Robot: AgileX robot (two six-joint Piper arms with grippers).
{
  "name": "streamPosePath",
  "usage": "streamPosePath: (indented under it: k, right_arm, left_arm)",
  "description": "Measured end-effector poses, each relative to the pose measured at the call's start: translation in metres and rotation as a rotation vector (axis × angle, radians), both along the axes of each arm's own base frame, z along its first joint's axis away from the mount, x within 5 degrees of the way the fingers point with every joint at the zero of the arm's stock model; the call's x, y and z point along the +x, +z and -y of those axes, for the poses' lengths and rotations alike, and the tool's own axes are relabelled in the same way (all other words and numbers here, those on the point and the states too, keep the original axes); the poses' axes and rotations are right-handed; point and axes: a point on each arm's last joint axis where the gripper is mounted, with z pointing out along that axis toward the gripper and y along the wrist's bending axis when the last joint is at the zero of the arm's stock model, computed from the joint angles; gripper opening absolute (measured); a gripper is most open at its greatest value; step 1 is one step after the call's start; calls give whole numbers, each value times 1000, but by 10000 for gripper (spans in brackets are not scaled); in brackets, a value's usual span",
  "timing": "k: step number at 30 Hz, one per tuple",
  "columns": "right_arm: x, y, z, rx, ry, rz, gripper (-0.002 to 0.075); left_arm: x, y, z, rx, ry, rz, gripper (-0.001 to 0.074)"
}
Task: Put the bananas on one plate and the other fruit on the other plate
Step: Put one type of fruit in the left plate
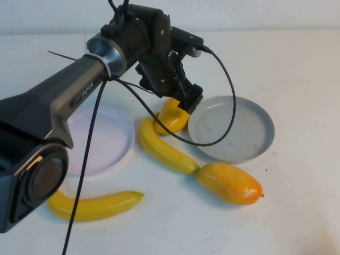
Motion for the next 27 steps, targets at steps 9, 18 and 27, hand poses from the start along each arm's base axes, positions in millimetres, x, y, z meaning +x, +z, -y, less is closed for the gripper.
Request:
streamPosePath:
  k: [9,18,27]
  right_arm:
    - [0,0,0,0,0,0,-15]
    - [0,0,0,0,0,0,-15]
    - [0,0,0,0,0,0,-15]
  left_arm:
    - [16,-17,-13,5,40,-8,668]
    - [19,-38,-9,-30,49,-58,668]
    - [22,-52,-7,-20,49,-72,668]
